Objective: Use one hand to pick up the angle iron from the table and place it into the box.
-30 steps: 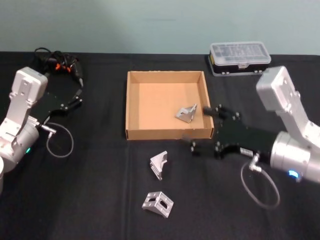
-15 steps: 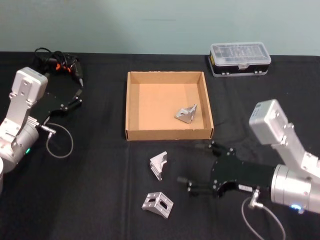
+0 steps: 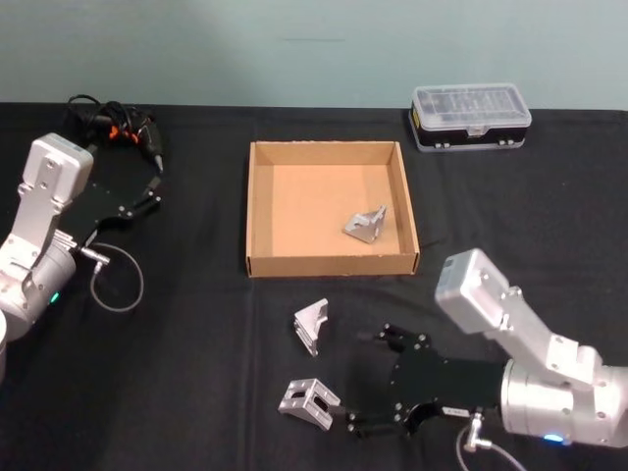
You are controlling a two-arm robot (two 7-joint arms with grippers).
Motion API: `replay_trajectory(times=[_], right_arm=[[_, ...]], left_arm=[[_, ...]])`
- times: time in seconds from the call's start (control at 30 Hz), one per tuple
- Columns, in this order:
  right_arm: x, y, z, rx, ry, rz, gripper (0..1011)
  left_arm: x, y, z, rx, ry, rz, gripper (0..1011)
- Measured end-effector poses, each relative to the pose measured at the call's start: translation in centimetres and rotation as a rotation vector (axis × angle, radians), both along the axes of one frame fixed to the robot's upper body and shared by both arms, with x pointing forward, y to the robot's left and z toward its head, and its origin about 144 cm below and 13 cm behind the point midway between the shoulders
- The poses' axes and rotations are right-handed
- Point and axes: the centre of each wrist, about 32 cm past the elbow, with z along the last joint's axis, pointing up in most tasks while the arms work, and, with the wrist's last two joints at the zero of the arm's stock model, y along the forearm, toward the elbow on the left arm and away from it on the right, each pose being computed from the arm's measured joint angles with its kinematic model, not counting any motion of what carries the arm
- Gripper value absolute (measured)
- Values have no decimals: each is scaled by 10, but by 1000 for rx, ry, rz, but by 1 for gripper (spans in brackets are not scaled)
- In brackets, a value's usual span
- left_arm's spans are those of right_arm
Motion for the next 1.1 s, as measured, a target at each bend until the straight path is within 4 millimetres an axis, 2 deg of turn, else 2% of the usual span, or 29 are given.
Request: replay_trajectory(times=[0.57,1.1], right_arm=[[3,24,-16,-39,3,51,1000],[8,29,-28,-59,18,36,1000]], left_arm=[[0,0,0,0,0,0,1000],[0,0,0,0,0,0,1000]])
